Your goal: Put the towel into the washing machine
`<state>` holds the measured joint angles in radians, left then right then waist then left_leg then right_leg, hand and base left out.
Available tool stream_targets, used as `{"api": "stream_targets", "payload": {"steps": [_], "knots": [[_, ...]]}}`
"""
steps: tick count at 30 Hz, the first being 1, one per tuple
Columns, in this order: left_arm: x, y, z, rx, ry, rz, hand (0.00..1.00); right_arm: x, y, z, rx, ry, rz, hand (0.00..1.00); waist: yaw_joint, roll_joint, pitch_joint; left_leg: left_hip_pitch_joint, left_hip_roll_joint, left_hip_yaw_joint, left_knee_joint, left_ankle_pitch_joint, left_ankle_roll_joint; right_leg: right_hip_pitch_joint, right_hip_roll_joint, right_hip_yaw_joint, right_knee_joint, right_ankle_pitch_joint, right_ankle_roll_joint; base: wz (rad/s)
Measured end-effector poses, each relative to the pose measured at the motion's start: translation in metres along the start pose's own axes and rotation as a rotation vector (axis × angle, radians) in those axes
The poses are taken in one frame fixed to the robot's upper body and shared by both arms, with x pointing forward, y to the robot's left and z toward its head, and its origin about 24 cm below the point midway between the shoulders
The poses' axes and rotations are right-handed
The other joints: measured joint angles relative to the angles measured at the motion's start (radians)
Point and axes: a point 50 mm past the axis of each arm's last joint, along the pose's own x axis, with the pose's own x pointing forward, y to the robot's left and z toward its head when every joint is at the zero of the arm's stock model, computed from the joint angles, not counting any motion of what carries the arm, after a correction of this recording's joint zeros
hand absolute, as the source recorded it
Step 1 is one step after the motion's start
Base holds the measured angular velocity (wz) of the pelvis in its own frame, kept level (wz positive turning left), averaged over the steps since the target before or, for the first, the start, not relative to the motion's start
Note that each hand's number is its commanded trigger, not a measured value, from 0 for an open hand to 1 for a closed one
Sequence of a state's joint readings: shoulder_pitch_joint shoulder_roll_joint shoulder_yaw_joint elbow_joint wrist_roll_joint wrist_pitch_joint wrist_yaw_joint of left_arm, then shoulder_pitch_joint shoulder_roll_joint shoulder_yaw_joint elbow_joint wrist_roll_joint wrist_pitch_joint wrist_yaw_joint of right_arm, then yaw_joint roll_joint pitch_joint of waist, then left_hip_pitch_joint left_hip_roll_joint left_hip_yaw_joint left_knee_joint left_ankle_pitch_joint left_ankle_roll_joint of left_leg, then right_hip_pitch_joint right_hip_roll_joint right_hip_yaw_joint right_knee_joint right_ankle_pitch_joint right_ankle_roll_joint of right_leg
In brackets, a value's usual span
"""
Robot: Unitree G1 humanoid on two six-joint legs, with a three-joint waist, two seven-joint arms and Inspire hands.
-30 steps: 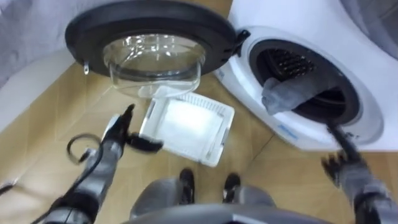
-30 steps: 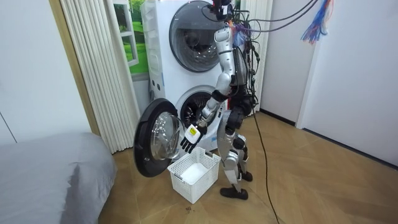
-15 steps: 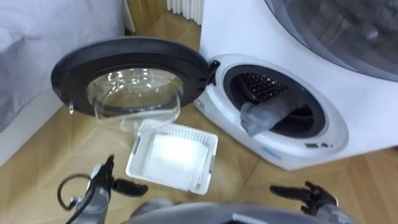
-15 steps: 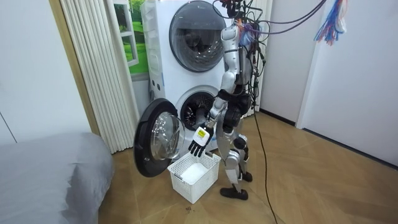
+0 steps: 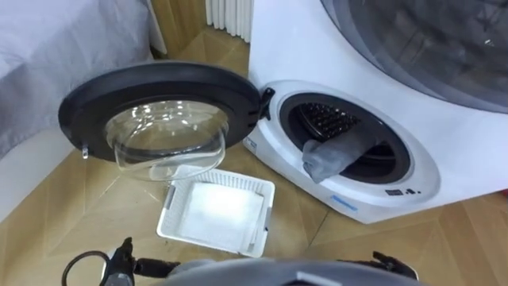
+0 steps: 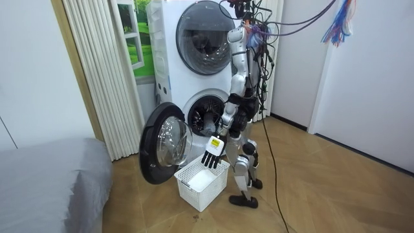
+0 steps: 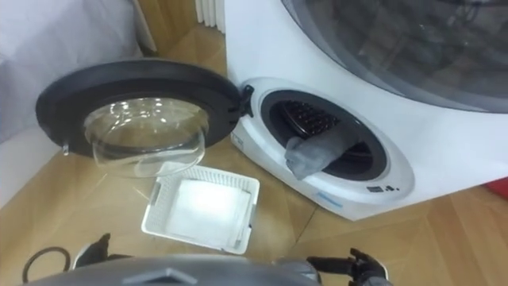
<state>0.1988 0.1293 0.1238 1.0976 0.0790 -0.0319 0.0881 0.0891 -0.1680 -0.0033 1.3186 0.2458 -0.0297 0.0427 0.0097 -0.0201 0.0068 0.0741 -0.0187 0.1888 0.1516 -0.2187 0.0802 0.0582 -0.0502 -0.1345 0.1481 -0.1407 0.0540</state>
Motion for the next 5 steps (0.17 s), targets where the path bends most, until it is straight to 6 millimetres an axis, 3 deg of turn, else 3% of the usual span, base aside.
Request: {"api": "stream_targets", "payload": {"steps": [5], "knots": [[-0.0003, -0.0018, -0.0068, 0.004, 0.047, 0.004, 0.00, 0.0000, 0.0001, -0.0012, 0.010, 0.009, 0.001, 0.00, -0.001, 0.006, -0.0009, 0.010, 0.006, 0.000, -0.001, -0.002, -0.004, 0.014, 0.005, 0.001, -0.003, 0.000, 0.000, 0.00]]}}
